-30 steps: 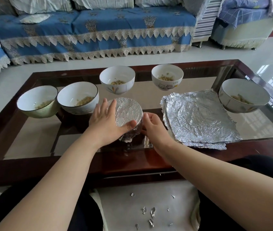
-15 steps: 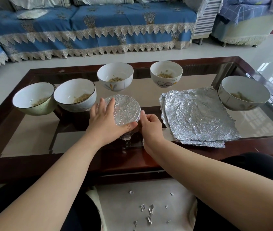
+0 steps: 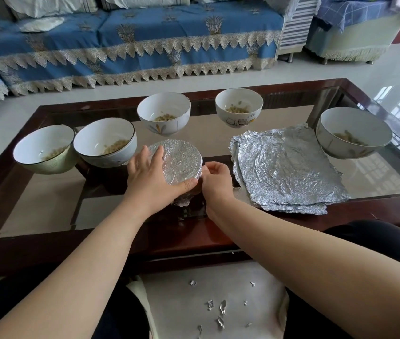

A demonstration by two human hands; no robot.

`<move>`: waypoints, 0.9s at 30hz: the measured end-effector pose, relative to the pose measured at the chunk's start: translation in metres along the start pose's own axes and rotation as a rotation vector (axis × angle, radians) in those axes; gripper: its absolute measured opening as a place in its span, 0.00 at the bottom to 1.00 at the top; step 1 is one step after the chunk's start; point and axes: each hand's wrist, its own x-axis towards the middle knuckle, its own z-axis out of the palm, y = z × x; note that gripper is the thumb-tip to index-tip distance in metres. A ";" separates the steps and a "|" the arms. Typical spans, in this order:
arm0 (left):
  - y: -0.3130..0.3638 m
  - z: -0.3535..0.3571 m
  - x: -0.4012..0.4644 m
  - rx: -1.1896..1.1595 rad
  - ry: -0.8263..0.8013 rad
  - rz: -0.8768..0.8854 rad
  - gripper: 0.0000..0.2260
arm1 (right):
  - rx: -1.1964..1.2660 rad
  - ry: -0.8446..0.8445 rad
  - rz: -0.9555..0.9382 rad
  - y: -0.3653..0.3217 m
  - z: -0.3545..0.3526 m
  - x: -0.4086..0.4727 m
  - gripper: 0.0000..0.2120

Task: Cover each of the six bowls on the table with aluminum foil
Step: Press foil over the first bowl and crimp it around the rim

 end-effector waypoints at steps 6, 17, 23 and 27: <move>0.010 0.005 -0.001 -0.046 0.052 -0.061 0.49 | 0.093 -0.066 0.056 -0.008 -0.007 0.003 0.07; 0.016 0.005 0.002 -0.165 0.051 -0.131 0.48 | 0.038 -0.166 -0.080 0.003 -0.006 -0.012 0.42; 0.016 0.007 0.003 -0.150 0.052 -0.136 0.50 | 0.029 -0.062 -0.031 0.002 -0.002 -0.015 0.27; 0.018 0.008 0.003 -0.133 0.052 -0.132 0.50 | 0.017 0.006 -0.028 0.004 -0.002 -0.013 0.16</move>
